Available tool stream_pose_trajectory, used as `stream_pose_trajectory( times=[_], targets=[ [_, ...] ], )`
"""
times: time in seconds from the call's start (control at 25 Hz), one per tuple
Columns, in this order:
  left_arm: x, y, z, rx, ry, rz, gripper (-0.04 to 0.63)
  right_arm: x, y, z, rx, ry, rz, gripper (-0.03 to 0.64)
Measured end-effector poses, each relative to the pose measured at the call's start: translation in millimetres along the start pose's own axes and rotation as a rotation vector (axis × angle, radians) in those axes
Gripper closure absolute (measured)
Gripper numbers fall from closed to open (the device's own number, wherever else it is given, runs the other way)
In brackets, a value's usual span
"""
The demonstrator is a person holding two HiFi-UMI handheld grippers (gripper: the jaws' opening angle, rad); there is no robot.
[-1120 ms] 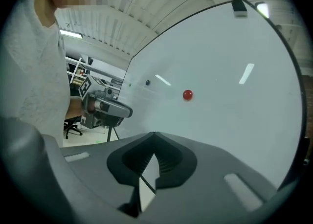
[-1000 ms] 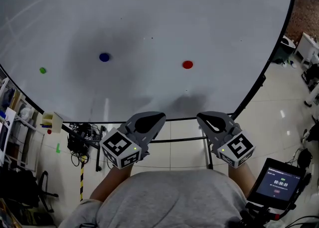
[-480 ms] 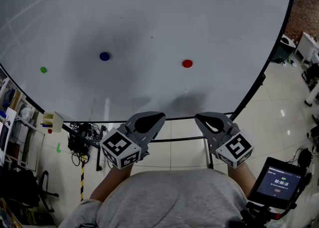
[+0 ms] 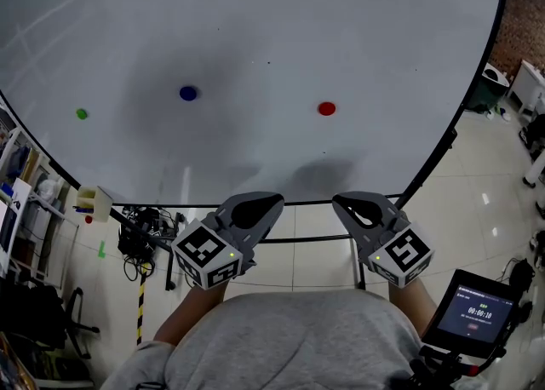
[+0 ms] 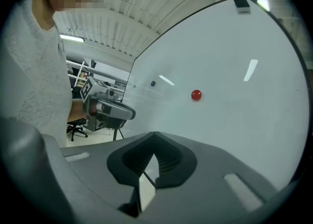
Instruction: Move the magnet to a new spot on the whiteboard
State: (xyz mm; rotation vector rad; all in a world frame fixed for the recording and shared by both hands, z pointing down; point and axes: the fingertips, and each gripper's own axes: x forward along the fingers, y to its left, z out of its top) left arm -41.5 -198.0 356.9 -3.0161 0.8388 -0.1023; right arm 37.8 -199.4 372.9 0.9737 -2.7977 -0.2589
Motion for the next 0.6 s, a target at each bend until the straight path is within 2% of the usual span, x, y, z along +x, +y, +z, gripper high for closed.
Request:
stream_pose_trajectory(
  times=[0.6],
  targets=[
    [-1.2,-0.8,-0.5,0.003,0.001,0.021,0.62,0.2,0.4,-0.4,0.013,-0.012,0.015,0.614]
  ],
)
